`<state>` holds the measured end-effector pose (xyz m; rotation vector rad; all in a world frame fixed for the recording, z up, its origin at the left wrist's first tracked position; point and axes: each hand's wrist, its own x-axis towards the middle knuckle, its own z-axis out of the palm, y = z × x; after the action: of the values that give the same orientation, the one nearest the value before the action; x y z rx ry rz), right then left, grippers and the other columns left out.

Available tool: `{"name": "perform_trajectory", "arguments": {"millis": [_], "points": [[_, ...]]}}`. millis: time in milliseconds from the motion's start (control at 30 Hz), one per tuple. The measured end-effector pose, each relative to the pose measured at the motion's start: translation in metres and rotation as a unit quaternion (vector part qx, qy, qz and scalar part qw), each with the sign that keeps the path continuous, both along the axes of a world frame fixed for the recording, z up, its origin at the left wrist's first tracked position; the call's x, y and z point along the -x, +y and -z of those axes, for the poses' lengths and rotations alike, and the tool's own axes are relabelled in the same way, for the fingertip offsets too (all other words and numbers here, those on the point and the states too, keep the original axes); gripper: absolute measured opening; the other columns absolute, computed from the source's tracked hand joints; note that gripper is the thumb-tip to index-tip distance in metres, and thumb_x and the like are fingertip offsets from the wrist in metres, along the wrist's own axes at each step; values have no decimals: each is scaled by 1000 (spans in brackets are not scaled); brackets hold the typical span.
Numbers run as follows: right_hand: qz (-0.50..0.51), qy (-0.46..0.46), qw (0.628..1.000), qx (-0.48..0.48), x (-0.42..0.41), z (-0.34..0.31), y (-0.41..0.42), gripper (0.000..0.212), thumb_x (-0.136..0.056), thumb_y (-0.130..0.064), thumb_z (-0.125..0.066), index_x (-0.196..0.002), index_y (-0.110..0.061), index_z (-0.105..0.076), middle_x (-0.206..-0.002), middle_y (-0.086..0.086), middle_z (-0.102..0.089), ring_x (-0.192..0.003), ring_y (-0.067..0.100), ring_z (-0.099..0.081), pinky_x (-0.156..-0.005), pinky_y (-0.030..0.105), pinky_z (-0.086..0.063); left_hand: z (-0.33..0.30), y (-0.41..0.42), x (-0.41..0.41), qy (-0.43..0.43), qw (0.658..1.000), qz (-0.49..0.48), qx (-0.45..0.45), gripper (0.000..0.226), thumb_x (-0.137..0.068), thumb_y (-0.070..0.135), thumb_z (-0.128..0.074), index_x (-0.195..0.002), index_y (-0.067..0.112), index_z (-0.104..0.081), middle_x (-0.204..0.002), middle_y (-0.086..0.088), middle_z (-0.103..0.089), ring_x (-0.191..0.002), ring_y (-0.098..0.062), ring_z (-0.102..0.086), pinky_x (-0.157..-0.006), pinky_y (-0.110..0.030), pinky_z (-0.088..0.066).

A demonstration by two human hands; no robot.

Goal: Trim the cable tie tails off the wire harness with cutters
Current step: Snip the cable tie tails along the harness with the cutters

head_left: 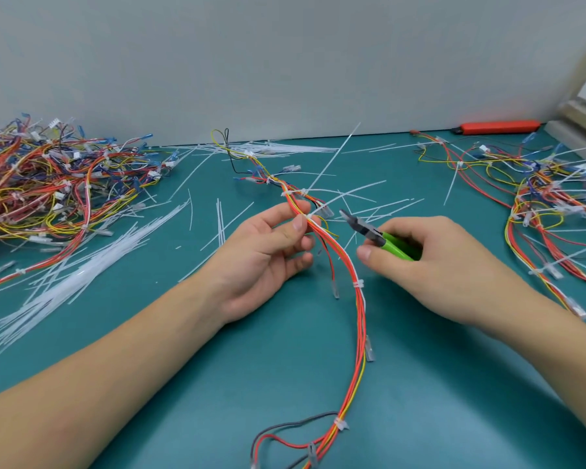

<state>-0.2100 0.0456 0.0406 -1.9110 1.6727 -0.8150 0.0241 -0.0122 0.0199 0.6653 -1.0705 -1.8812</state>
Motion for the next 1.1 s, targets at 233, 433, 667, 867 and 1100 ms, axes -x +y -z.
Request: {"name": "perform_trajectory", "arguments": {"millis": [233, 433, 667, 867, 1100], "points": [[-3, 36, 999, -9, 2, 1, -2, 53, -84, -68, -60, -89, -16, -68, -72, 5, -55, -53, 8, -38, -53, 22, -36, 0, 4, 2, -42, 998, 23, 47, 21, -91, 10, -62, -112, 14, -65, -93, 0, -70, -68, -11, -54, -66, -25, -52], [-43, 15, 999, -2, 0, 1, -1, 43, -88, -61, -65, -89, -18, -68, -66, 2, -51, -56, 8, -38, -54, 23, -35, 1, 4, 2, -56, 996, 42, 52, 23, -89, 9, -63, -113, 11, -64, -93, -2, -69, -67, -13, -53, -66, -26, -52], [-81, 3, 997, 7, 0, 1, 0, 37, -89, -57, -65, -88, -20, -68, -66, 0, -48, -58, 8, -37, -55, 22, -34, 3, 1, 0, -59, 995, 66, 46, 19, -91, 7, -63, -109, 11, -69, -86, -3, -65, -64, -13, -54, -66, -26, -51], [-127, -13, 992, -11, 3, -2, -2, 59, -86, -75, -56, -101, -21, -71, -79, 7, -56, -71, 23, -46, -67, 38, -43, 2, 2, 0, -82, 991, 89, 60, 19, -95, 8, -61, -113, 7, -69, -86, -2, -67, -65, -12, -52, -66, -24, -49], [-132, -31, 991, 3, -2, -2, -1, 60, -90, -77, -51, -105, -23, -71, -83, 10, -59, -74, 27, -47, -70, 41, -43, -1, 6, 2, -119, 987, 83, 75, 35, -96, 9, -61, -122, -13, -57, -87, -4, -69, -64, -13, -51, -64, -24, -49]]}}
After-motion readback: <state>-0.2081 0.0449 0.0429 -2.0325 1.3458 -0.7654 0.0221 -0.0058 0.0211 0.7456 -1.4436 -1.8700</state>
